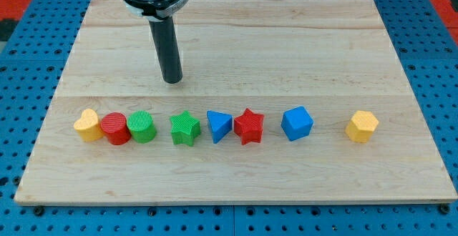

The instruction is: Push green star towards the top left

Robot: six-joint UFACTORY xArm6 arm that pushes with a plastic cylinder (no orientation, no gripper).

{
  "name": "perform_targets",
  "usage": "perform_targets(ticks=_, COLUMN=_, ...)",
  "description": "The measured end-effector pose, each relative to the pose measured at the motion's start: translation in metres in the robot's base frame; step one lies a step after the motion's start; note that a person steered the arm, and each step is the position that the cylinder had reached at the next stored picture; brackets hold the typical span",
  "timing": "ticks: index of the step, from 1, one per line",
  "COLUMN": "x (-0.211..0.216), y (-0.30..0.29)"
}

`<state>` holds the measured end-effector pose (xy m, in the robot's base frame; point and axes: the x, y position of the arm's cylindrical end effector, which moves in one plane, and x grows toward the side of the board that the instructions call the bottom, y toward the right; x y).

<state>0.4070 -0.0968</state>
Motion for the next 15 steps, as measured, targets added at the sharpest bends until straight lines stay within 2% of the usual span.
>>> perform_targets(ticks=2, x=-0.001, y=0.002)
perform_targets(ticks=3, x=-0.002, y=0.047)
perform_targets(ticks=4, x=-0.037, y=0.162)
perform_targets(ticks=5, x=-0.036, y=0.272)
perform_targets(ticks=6, x=0.024, y=0.360)
perform_targets(ticks=7, x=0.101, y=0.392)
perform_targets(ticks=8, x=0.198, y=0.361)
perform_targets(ticks=9, x=0.212, y=0.335)
perform_targets(ticks=10, x=0.210, y=0.246)
perform_targets(ticks=11, x=0.198, y=0.127)
perform_targets(ticks=12, x=0.160, y=0.060)
perform_targets(ticks=15, x=0.035, y=-0.015)
